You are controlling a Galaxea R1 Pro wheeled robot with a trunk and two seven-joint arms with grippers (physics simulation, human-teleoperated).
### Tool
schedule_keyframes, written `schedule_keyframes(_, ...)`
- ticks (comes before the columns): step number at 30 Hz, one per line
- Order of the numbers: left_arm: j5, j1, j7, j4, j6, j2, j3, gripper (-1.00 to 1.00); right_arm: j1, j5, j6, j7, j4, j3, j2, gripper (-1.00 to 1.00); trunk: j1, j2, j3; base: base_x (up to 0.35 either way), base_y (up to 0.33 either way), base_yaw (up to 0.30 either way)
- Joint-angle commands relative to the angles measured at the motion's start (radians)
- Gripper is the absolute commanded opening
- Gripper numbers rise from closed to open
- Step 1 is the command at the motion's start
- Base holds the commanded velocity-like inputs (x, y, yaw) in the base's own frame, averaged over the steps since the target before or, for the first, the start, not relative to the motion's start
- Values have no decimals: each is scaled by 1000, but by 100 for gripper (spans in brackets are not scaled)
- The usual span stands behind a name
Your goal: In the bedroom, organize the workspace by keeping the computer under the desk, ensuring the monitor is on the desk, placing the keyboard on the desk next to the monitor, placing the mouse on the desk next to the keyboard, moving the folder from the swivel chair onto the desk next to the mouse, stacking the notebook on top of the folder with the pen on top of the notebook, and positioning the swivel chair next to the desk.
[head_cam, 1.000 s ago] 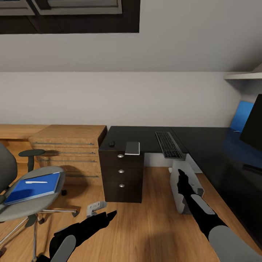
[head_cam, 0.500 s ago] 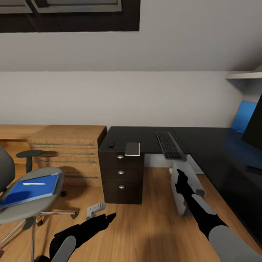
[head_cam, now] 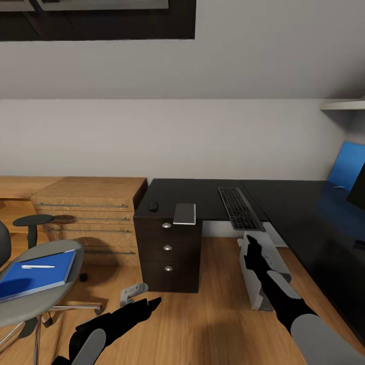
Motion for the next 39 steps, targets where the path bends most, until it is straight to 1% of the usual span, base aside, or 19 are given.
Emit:
schedule_keyframes(1,10,-1,10,-1,1,1,-2,100,-1,-10,-1,5,1,5,-2,100,-4,7,2,8,0,0)
schedule_keyframes(5,10,-1,10,-1,1,1,-2,100,-1,-10,-2,6,0,5,-2,100,-19,35,15,3,0,0)
schedule_keyframes(14,11,-1,10,5,-1,1,-2,100,-1,-9,-3,6,0,5,-3,100,-19,35,15,2,0,0)
schedule_keyframes(20,11,-1,10,21,-2,1,-2,100,-1,-9,-3,7,0,5,-4,100,-19,35,15,198,0,0)
schedule_keyframes(33,10,-1,8,28,-2,1,-2,100,-1,-9,-3,7,0,5,-4,100,-19,35,15,81,0,0)
schedule_keyframes(35,16,-1,5,27,3,1,-3,100,-1,-9,-3,6,0,5,-4,100,-19,35,15,5,0,0)
schedule_keyframes(37,15,-1,2,26,4,0,-10,100,-1,-9,-3,6,0,5,-4,100,-19,35,15,2,0,0)
schedule_keyframes(38,15,-1,0,23,4,0,-41,100,-1,-9,-3,6,0,5,-4,100,-19,35,15,0,0,0)
schedule_keyframes(39,15,-1,-1,21,4,0,-54,100,-1,-9,-3,6,0,5,-4,100,-19,35,15,0,0,0)
